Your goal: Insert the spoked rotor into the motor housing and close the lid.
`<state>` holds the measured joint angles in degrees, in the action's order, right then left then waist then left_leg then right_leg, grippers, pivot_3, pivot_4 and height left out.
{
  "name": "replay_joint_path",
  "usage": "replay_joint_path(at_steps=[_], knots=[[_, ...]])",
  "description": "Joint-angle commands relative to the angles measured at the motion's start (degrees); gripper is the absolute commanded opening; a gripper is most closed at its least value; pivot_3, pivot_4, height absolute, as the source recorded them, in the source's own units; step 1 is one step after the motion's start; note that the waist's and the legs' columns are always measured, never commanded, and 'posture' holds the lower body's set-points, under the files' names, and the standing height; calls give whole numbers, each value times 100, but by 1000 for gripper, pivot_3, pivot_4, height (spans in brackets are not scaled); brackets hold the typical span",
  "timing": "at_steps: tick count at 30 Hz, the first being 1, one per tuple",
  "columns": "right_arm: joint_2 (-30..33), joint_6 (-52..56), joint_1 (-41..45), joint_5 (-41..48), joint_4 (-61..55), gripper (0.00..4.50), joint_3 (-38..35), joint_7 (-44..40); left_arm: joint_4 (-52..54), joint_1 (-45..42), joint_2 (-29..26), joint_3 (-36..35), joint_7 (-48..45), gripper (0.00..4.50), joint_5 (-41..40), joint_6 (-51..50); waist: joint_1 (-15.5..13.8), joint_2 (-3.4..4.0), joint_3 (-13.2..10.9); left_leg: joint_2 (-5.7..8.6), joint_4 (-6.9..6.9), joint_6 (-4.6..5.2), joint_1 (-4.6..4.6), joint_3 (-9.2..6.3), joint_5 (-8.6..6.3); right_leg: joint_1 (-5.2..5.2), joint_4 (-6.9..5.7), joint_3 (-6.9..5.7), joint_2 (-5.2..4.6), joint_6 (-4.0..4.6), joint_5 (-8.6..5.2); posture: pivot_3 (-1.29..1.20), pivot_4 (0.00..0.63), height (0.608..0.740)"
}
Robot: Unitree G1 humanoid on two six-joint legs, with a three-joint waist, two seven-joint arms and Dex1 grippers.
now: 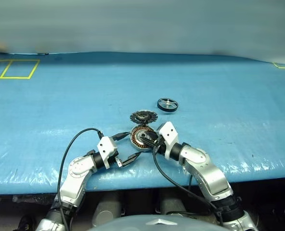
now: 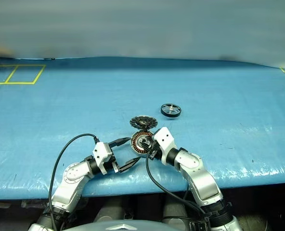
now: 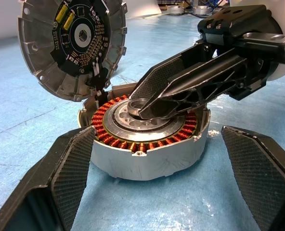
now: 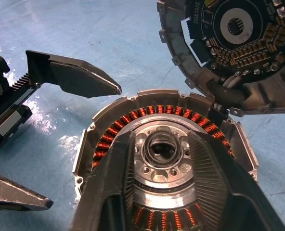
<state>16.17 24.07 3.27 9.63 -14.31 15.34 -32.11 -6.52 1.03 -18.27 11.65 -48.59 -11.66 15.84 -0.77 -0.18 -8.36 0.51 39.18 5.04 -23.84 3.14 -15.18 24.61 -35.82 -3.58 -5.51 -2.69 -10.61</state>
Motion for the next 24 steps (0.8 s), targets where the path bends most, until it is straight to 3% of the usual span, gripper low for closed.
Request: replay_joint_path(at_steps=[1, 10, 14, 18, 24], knots=[[-5, -102, 27, -6, -83, 2337, -27, 24, 48, 6, -13, -87, 35, 4500, -14, 145, -1, 0, 0, 0, 0, 0, 0, 0, 0, 0, 0, 0, 0, 0, 0, 0, 150, 740], [-64, -121, 34, 141, -212, 2337, -82, -26, 21, -6, -22, -84, 32, 4500, -9, 153, 1, 0, 0, 0, 0, 0, -1, -1, 0, 0, 0, -3, -1, -1, -1, 0, 150, 740], [-78, -147, 54, 147, -193, 1406, -97, -14, 9, -6, -21, -76, 33, 4500, 3, 161, 0, 1, 0, 0, 0, 0, -1, -2, 0, 0, 0, -3, -1, 0, 0, 0, 150, 740], [-84, -162, 67, 148, -176, 92, -97, -14, 3, 7, -17, -72, 36, 4500, 4, 174, 2, 1, -1, 0, 0, -1, -1, -2, 0, 0, 1, -3, -1, -1, -1, 0, 150, 740], [-101, -160, 97, 139, -133, 37, -81, -18, 4, 30, -23, -68, 34, 4500, 2, 181, 2, 4, -2, 0, -1, -1, -2, -3, -1, 1, 1, -4, -2, -1, -1, 0, 150, 740]])
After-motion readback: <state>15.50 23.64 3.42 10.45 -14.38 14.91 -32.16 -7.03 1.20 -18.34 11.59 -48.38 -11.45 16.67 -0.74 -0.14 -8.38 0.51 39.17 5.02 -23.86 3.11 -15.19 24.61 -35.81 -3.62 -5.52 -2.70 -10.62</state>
